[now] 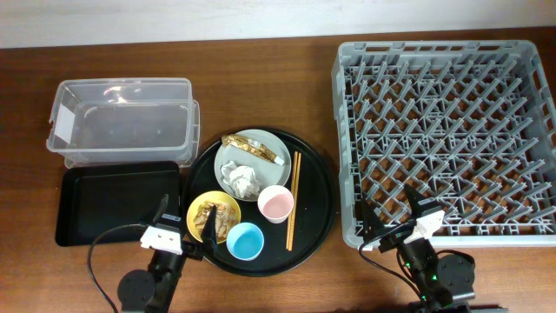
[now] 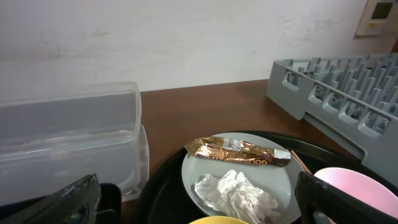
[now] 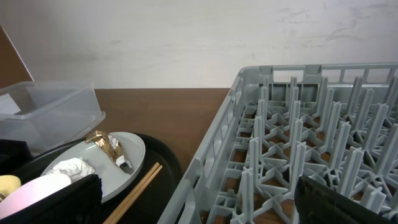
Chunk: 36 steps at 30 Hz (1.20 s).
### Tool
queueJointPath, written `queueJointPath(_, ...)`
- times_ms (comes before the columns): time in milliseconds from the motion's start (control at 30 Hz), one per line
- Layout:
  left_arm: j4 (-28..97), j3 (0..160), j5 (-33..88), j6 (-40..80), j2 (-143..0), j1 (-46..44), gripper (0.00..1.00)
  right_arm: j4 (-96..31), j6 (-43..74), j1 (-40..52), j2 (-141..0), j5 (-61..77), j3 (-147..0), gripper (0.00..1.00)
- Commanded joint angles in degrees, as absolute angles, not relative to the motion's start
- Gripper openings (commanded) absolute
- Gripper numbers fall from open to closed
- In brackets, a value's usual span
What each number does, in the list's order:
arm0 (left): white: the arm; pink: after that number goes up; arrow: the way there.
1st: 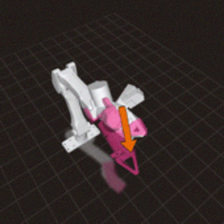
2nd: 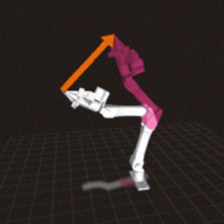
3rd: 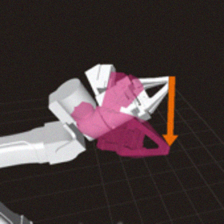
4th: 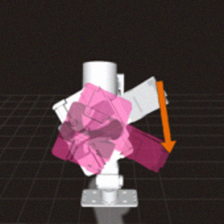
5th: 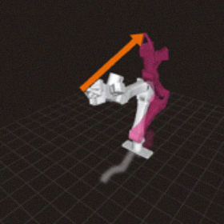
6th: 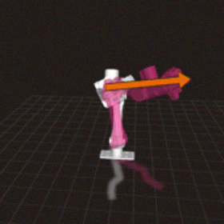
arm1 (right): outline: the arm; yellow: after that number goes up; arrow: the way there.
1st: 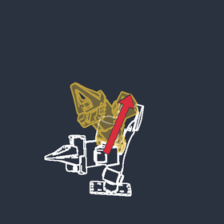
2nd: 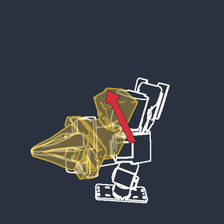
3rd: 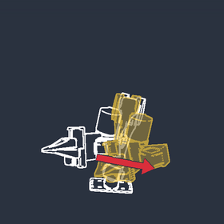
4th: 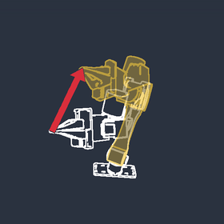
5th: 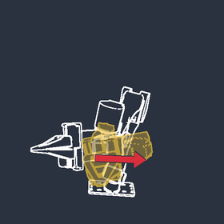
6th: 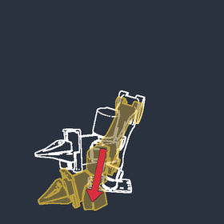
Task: Sort waste into correct bins and load items into the dishwasher rack
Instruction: 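Reach both grippers toward the pink cup and light-blue cup on the tray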
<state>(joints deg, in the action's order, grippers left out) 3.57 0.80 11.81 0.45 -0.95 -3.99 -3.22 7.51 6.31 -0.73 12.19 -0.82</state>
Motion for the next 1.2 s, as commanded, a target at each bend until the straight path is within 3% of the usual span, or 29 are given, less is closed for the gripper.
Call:
queueJointPath(0,3.1,0.6,18.9,0.2,-0.8,-3.6,0.99,-3.2,7.5,5.9,-0.4,13.3,-0.3,0.99)
queueJointPath(700,1.6,0.6,23.0,0.3,-0.8,-3.6,0.99,-3.1,7.7,5.9,-0.4,13.6,-0.3,0.99)
queueJointPath(933,1.8,5.4,24.6,2.5,-0.8,-3.6,0.99,-3.0,16.8,5.9,-0.4,19.9,-4.4,0.99)
queueJointPath(1033,13.8,16.3,22.9,3.4,-4.7,-3.6,0.99,-12.5,16.8,5.9,-1.6,20.4,-14.9,0.98)
queueJointPath(1167,37.1,42.6,21.5,3.4,-29.5,-3.6,1.00,-41.0,16.8,5.9,-17.8,20.4,-40.6,0.99)
